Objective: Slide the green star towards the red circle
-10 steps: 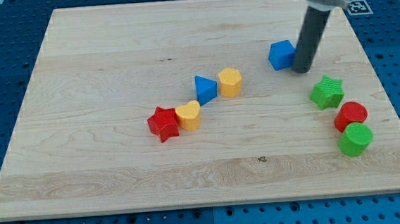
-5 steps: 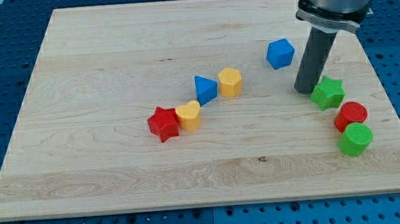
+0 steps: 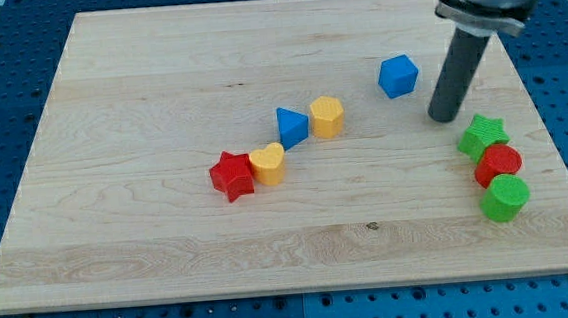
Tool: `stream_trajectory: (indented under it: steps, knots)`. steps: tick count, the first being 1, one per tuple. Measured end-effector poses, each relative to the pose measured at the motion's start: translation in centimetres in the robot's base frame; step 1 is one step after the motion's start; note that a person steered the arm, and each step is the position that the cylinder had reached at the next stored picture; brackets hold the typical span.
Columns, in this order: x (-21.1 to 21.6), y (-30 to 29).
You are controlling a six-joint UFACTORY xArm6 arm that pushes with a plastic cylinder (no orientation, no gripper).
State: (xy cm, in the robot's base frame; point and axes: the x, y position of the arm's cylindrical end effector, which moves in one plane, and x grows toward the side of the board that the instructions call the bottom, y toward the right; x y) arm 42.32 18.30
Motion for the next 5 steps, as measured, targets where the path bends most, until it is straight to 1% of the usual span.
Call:
stream_trajectory:
  steps: [1,2,3,5]
  knots:
    - [-0.8,1.9]
    - [0.0,3.9]
    - [1.5,3.9]
    - [2.4,4.0]
